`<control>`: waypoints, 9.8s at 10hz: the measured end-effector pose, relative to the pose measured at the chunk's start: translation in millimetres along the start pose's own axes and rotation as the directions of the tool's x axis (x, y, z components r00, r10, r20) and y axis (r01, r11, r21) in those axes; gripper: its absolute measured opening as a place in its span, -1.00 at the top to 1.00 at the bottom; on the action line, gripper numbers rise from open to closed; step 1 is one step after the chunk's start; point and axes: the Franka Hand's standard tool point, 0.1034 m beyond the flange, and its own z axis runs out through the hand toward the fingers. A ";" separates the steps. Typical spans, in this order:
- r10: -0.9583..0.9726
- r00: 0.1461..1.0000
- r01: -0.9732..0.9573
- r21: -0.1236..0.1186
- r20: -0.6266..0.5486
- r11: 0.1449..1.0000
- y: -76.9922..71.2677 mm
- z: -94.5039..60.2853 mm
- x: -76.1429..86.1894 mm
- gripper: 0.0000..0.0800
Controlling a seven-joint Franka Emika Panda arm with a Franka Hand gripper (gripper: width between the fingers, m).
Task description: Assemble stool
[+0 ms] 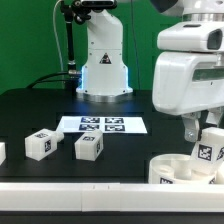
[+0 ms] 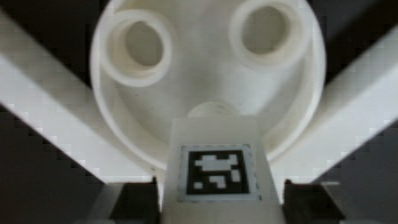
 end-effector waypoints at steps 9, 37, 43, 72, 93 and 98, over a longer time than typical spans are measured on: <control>0.662 0.749 -0.661 0.070 0.000 0.747 -3.3 1.0 0.0 0.16; 0.614 -0.722 -0.633 0.055 0.319 -0.772 -23.3 -26.3 18.6 -0.62; 0.971 -0.095 -0.984 0.130 0.218 -0.125 -23.0 -30.6 17.0 -0.62; 0.111 0.994 -0.109 0.097 -0.010 0.989 -13.8 -1.0 -4.2 0.15; 0.957 -0.237 -0.966 0.060 0.167 -0.250 -18.1 -0.4 -3.1 0.15; 0.746 -0.621 -0.759 0.054 0.242 -0.649 -14.2 0.8 -2.5 0.15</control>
Offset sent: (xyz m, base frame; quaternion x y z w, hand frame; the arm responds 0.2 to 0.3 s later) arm 0.0000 0.0000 0.0000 0.0000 0.0000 0.1938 0.9810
